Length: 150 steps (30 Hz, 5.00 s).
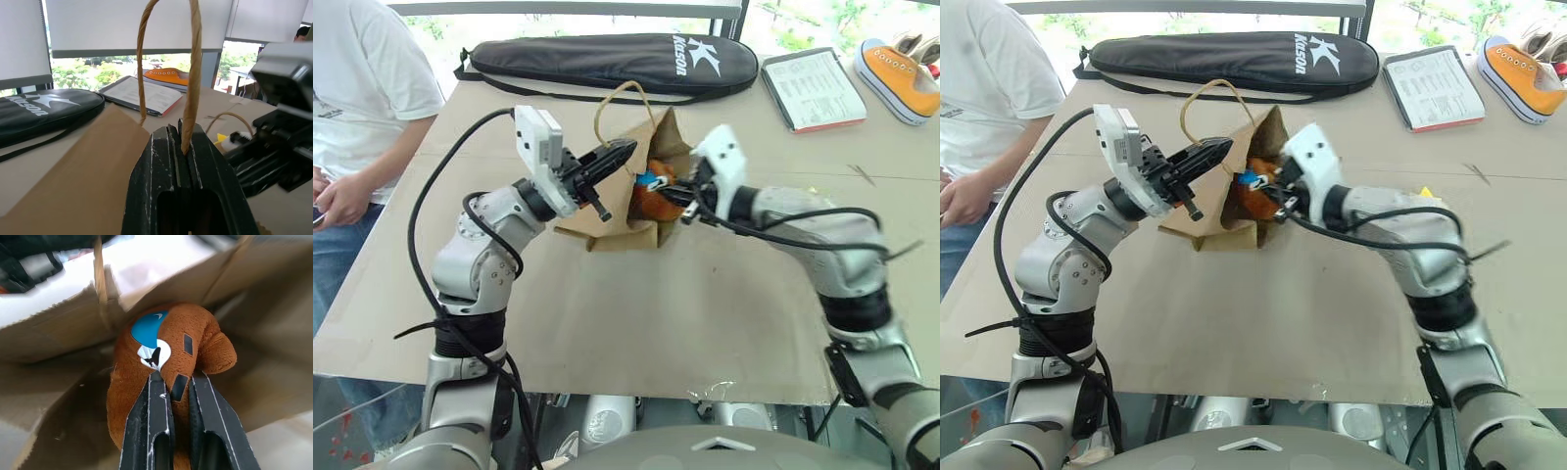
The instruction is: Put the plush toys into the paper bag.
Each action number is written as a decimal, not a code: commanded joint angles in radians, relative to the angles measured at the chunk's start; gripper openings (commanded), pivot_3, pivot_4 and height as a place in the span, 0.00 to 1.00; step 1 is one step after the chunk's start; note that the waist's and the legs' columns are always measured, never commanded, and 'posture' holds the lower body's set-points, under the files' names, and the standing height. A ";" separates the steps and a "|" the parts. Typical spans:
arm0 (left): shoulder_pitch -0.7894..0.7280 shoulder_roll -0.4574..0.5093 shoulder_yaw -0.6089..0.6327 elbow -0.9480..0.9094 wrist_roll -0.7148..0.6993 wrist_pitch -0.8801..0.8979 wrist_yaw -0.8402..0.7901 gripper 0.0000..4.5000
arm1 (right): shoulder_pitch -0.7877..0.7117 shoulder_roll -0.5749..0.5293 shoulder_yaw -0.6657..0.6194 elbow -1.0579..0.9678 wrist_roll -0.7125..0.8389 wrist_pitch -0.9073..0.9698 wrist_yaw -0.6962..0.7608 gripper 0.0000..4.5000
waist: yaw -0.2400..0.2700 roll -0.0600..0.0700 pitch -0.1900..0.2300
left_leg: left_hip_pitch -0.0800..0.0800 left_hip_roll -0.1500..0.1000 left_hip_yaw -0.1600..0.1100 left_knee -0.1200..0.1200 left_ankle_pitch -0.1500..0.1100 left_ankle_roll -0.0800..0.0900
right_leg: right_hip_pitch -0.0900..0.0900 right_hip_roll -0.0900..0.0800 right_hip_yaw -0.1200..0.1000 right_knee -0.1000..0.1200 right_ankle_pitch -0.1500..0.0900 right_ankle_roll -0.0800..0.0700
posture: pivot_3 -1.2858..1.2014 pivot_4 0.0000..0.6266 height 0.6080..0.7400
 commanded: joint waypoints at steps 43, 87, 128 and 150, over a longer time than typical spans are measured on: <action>-0.236 -0.009 0.016 -0.020 0.013 -0.062 0.013 0.00 | 0.048 -0.140 -0.566 -0.366 0.589 0.139 -0.050 0.57 | -0.002 -0.001 0.001 | 0.000 0.001 -0.001 0.001 -0.001 0.002 | 0.001 0.001 0.001 0.000 0.000 0.000 | 0.52 0.24 1.00; -0.063 0.050 -0.044 -0.071 0.121 -0.026 0.037 0.00 | 0.480 -0.513 -0.540 -0.270 0.177 -0.127 -0.110 0.00 | 0.006 -0.001 0.002 | 0.000 0.001 0.003 0.002 -0.002 0.003 | 0.001 0.000 0.003 -0.001 0.000 0.001 | 0.52 0.24 1.00; 0.005 0.014 0.012 -0.031 0.103 -0.024 0.057 0.00 | 0.012 -0.034 -0.192 -0.062 0.035 0.083 -0.002 0.86 | 0.000 -0.001 0.002 | -0.001 0.001 0.002 0.002 -0.002 0.003 | 0.000 -0.002 0.000 0.001 0.000 0.001 | 0.52 0.24 1.00; -0.021 0.042 0.036 0.000 0.102 -0.035 0.039 0.00 | 0.247 0.104 -0.336 0.012 0.106 0.202 -0.101 0.15 | 0.001 -0.001 0.002 | -0.001 0.000 0.003 0.002 -0.002 0.003 | 0.000 -0.001 0.001 0.000 0.000 0.001 | 0.52 0.24 1.00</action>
